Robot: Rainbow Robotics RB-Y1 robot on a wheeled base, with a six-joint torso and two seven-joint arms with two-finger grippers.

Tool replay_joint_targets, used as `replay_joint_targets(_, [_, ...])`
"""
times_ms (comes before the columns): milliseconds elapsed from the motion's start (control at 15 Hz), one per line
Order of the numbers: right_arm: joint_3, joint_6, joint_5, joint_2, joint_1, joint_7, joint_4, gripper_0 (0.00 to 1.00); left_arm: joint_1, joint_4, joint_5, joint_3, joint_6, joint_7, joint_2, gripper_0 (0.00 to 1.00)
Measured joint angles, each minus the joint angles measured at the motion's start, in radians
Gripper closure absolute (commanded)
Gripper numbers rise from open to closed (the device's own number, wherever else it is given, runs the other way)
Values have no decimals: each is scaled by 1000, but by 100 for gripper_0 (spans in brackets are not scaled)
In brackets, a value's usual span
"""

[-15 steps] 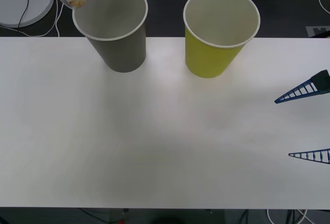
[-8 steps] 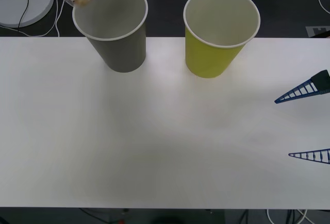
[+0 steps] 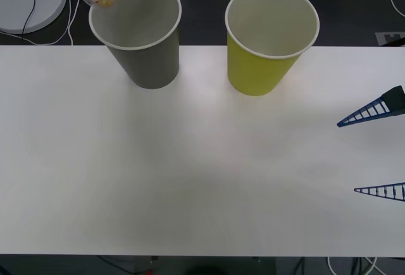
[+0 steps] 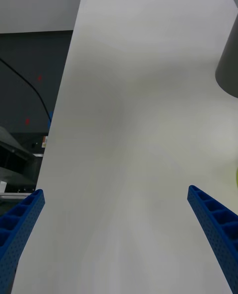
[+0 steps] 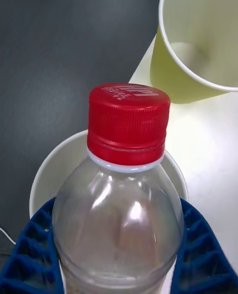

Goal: Put the can into the green bin and the plastic bottle into the gray bin

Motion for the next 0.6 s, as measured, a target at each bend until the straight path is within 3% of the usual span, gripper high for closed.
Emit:
replay_joint_targets(200, [0,0,0,0,0,0,0,0,0,32,42,0,22,6,0,0])
replay_joint_targets(600, [0,0,0,0,0,0,0,0,0,36,45,0,25,7,0,0])
